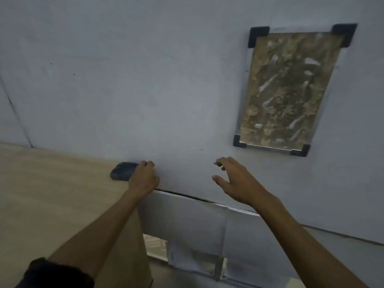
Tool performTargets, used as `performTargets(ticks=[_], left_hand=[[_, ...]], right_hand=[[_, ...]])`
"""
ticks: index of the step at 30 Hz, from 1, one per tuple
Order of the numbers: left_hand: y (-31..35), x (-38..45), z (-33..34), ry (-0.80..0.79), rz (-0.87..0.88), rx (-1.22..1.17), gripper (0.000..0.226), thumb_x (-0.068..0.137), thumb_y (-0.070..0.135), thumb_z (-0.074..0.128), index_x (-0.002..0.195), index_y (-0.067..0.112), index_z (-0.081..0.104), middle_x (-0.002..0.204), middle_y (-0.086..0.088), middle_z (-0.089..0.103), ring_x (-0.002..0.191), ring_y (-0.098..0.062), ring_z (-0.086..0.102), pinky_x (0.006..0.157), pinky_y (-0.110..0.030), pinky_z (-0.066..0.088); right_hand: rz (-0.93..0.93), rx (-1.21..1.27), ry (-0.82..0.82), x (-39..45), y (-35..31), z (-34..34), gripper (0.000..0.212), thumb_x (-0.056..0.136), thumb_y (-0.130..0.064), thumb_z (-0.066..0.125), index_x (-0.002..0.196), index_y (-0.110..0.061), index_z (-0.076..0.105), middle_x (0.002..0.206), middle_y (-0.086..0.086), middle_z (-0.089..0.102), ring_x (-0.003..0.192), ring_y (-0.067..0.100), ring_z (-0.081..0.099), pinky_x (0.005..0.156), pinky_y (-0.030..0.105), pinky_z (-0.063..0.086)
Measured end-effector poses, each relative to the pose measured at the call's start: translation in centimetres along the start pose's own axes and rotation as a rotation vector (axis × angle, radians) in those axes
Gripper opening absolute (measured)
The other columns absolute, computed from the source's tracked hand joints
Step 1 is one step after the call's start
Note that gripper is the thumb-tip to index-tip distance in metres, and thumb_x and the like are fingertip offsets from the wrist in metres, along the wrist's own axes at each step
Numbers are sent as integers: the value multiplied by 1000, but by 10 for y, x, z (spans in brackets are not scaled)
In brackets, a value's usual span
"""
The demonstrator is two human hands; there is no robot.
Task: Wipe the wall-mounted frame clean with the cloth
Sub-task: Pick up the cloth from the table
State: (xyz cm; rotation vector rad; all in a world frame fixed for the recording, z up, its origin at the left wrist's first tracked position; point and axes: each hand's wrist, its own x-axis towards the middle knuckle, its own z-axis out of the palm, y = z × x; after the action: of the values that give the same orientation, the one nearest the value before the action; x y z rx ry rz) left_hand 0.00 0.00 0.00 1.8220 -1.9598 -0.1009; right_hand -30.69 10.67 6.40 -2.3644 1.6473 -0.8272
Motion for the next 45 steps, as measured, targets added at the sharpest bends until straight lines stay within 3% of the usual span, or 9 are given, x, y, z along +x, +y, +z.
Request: performTargets(ticks=[3,12,17,20,22,25,30,39,45], left_hand=[[-29,5,-1,-14,-94,97,43,94,24,58,132,4,55,131,-15,55,118,-37,54,89,-44,49],[-20,-11,-2,100,-24,257,25,87,5,61,109,7,72,104,-12,71,94,-33,68,65,-39,51],[12,-14,-24,18,-9,57,18,89,33,66,84,15,68,81,-9,69,82,-34,67,58,-33,44],[47,-15,-37,-20,-13,-177,26,86,32,70,69,14,64,63,-2,62,66,-25,60,51,-29,37],[73,-14,-43,-97,-20,-330,21,87,22,70,68,15,64,65,-1,64,67,-21,61,53,-27,43],[110,-17,-44,-299,-88,-747,9,89,14,70,88,7,75,82,-8,73,79,-22,68,72,-34,59],[182,-35,-44,-506,-35,-1114,12,91,9,64,96,4,74,83,-11,69,79,-19,66,76,-35,58],[242,-38,-37,-500,-136,-1314,16,89,7,57,75,12,62,66,-4,58,67,-17,56,62,-30,51],[242,-40,-32,-545,-155,-1154,15,85,8,64,96,-1,68,95,-17,69,94,-27,66,71,-34,59]], right_hand=[[34,35,-33,6,1,16,44,102,-38,57,141,-20,47,141,-1,50,124,15,52,102,31,45],[78,60,-124,9,7,37,42,102,-36,58,139,-20,49,139,0,51,118,14,55,96,30,48],[99,85,-157,4,15,32,36,101,-37,59,133,-21,54,131,-1,57,107,11,58,90,27,49],[151,130,-150,-1,20,21,30,100,-38,60,125,-21,59,125,0,61,102,12,61,89,30,52],[199,166,-148,-6,24,13,31,100,-39,60,124,-20,60,123,0,63,100,10,62,87,27,52],[314,236,-162,-17,29,1,39,100,-45,58,129,-19,57,121,0,64,101,12,62,79,22,49],[544,671,-178,-38,41,-25,35,99,-43,61,121,-15,61,114,5,71,103,18,70,94,39,59],[541,900,13,-69,58,-80,26,87,-14,80,108,-1,72,105,20,75,93,24,72,88,38,62],[484,943,231,-68,54,-106,17,86,-10,79,98,0,72,92,13,76,87,24,75,75,32,61]])
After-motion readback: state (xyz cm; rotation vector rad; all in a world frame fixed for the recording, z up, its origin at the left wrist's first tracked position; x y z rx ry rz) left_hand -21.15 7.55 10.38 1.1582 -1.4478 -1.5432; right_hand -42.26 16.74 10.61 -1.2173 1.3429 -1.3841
